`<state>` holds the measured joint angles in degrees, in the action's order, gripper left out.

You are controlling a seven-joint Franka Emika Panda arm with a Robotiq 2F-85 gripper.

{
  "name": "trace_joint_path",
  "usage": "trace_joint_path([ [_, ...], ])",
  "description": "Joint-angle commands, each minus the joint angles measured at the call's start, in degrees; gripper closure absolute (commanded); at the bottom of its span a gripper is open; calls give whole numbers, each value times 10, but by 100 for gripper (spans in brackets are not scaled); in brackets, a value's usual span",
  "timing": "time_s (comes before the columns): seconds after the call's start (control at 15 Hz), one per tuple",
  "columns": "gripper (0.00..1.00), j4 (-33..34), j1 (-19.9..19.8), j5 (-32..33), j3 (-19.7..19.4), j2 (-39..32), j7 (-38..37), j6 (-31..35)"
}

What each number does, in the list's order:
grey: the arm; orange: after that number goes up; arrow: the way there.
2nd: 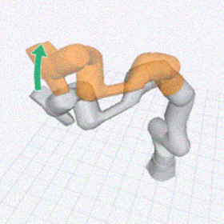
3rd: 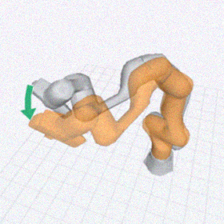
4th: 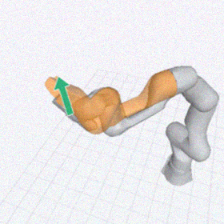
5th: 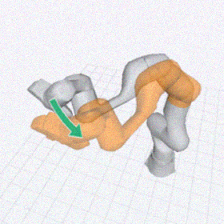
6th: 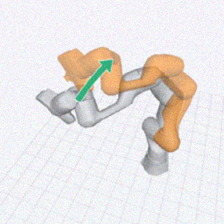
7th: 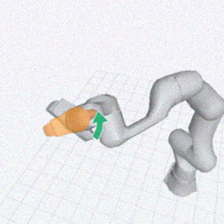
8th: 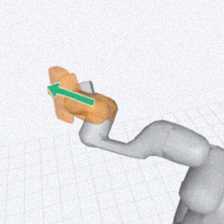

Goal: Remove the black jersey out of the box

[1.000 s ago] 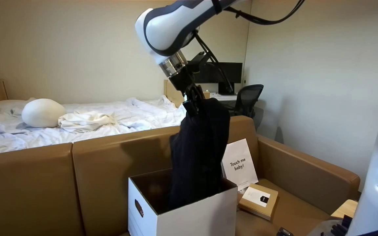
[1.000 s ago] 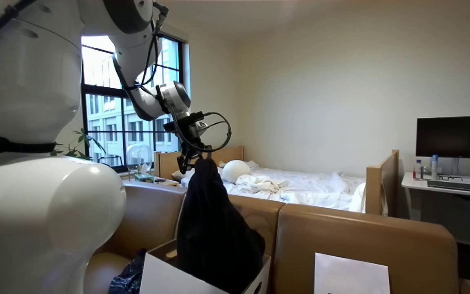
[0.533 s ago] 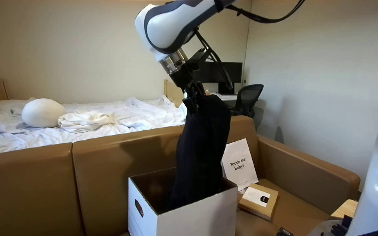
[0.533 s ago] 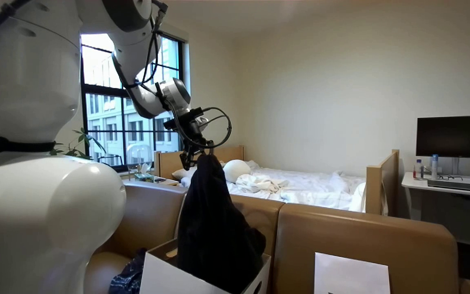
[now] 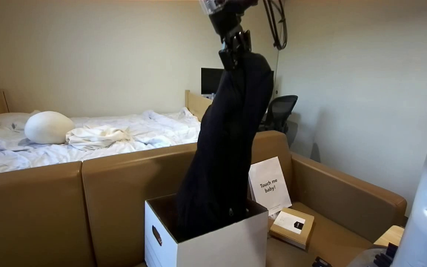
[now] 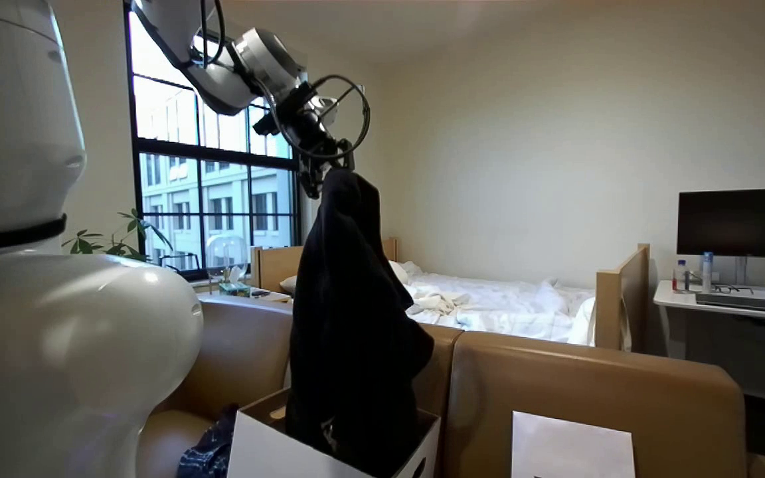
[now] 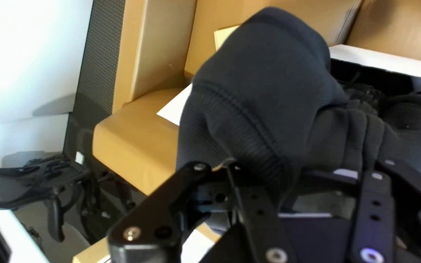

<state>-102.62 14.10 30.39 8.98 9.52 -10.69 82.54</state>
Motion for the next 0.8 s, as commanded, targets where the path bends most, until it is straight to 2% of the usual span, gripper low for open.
trace_joint_path([
  [0.0,100,31,-44,-12,-5,69,-19,-51],
  [0.27,100,79,-108,-17,-55,96,-4,-92],
  [0.73,100,131,-225,-115,-218,89,23,-84],
])
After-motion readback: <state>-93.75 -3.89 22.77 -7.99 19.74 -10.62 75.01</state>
